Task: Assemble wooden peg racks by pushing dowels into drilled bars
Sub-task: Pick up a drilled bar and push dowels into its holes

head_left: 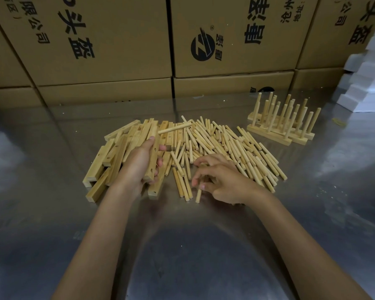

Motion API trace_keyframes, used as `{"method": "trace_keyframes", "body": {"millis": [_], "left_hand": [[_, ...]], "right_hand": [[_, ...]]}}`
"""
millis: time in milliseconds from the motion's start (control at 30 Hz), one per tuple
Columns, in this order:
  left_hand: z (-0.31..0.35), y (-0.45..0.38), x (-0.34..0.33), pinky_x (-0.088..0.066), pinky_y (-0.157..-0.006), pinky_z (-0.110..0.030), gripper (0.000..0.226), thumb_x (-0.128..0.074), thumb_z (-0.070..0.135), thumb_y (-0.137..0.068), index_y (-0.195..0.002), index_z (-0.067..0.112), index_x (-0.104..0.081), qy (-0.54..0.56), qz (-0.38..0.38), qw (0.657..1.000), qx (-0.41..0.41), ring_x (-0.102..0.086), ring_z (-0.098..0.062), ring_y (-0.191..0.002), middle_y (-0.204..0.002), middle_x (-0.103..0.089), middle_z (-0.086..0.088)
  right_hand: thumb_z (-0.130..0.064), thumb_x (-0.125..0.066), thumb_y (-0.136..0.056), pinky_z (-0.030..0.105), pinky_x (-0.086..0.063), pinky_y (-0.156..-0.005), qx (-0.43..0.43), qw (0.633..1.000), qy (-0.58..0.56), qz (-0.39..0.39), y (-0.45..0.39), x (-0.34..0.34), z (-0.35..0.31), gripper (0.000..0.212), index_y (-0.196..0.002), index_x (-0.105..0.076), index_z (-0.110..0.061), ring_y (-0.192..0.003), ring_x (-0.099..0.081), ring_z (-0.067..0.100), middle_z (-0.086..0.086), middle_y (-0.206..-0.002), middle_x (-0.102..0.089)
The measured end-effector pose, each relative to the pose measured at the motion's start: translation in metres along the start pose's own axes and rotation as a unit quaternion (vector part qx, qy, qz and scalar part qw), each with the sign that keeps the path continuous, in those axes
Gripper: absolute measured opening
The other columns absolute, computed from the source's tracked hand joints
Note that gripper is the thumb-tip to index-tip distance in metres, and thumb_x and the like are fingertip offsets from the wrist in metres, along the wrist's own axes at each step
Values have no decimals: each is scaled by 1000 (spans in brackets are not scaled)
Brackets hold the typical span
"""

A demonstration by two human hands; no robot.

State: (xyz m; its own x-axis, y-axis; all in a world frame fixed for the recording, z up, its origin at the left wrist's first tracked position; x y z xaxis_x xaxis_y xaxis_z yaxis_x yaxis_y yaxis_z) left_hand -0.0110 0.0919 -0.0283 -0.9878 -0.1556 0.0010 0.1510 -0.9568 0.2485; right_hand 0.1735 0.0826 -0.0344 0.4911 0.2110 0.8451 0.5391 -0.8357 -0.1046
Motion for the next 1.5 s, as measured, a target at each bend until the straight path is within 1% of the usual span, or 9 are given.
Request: {"method": "trace_keyframes", "body": {"millis": [233, 367, 533, 667, 833, 1133, 1300, 1433, 1500], "left_hand": [[0, -3, 1, -34, -47, -25, 43, -40, 49, -105, -98, 20, -71, -19, 0, 1000, -10, -43, -13, -46, -58, -55, 3], [-1, -4, -2, -34, -44, -23, 43, -37, 43, -106, -98, 16, -70, 0, -17, 1000, -12, -41, -13, -44, -58, -53, 2], [-3, -1, -13, -33, -36, -21, 44, -36, 36, -105, -104, 8, -71, 69, -64, 996, -7, -39, -12, -42, -58, -48, 0], [-7, 3, -23, -32, -33, -21, 39, -41, 37, -104, -97, 8, -68, 57, -83, 995, 13, -39, -13, -41, -58, -45, -1], [-11, 7, -31, -32, -35, -20, 41, -45, 40, -102, -76, 12, -59, 18, -88, 996, 26, -42, -12, -40, -55, -48, -1], [-4, 10, -37, -36, -40, -22, 65, -36, 46, -104, -50, 22, -62, -74, -73, 994, -14, -42, -12, -40, -48, -47, 1], [0, 10, -41, -39, -53, -29, 49, -29, 41, -107, -91, 7, -61, -124, -70, 988, -58, -46, -9, -41, -52, -51, 3], [6, 13, -43, -50, -57, -29, 42, -32, 36, -108, -147, 34, -47, -92, -83, 988, -89, -61, -11, -64, -126, -60, -28], [10, 16, -43, -56, -87, -51, 42, -34, 37, -108, -148, 36, -46, -100, -96, 986, -97, -67, -32, -99, -149, -42, -27]], "right_hand": [[-26, -69, -91, 35, -6, -110, 2, 1000, 13, -28, 1, -4, 4, 20, -89, -62, -44, -138, -15, 2, -20, -139, -38], [-24, -63, -95, 42, -22, -113, 8, 998, -58, 4, 1, 3, 0, 14, -91, -62, -38, -125, -34, 7, -16, -119, -52], [-19, -59, -98, 34, -49, -77, -1, 959, -234, 161, 5, 32, -8, 11, -97, -62, -30, -83, -58, 13, -5, -87, -61], [-20, -60, -98, 27, -39, -55, 21, 959, -162, 230, 7, 32, -24, 13, -108, -63, -28, -66, -54, 13, -12, -84, -60], [-18, -59, -98, 14, -38, -66, 42, 960, -42, 275, 11, 32, -37, 20, -115, -67, -20, -82, -56, 2, -13, -103, -62], [-22, -64, -94, 20, -42, -61, 53, 957, 21, 285, 14, 34, -42, 21, -114, -67, -28, -76, -57, 4, -15, -92, -55], [-18, -64, -94, 27, -47, -65, 64, 954, 36, 290, 13, 37, -43, 17, -111, -67, -21, -82, -58, 11, -8, -95, -57], [-15, -64, -94, 31, -50, -65, 95, 947, 72, 298, 17, 40, -49, 15, -108, -68, -16, -82, -57, 14, -4, -93, -59], [-14, -67, -92, 29, -46, -63, 116, 931, 142, 315, 21, 43, -58, 13, -105, -70, -14, -77, -55, 15, -3, -86, -61]]}}
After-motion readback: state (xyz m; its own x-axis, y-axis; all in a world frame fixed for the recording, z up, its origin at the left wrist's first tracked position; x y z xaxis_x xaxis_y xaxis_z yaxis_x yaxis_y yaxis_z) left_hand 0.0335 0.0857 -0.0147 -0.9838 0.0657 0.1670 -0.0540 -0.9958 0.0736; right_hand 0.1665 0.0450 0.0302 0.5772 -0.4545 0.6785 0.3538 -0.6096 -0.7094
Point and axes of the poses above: each hand's wrist, its own y-axis away from the middle knuckle, its own x-axis out of the back of the hand, z = x × y, the point moved 8 cm from there along -y, towards the middle knuckle
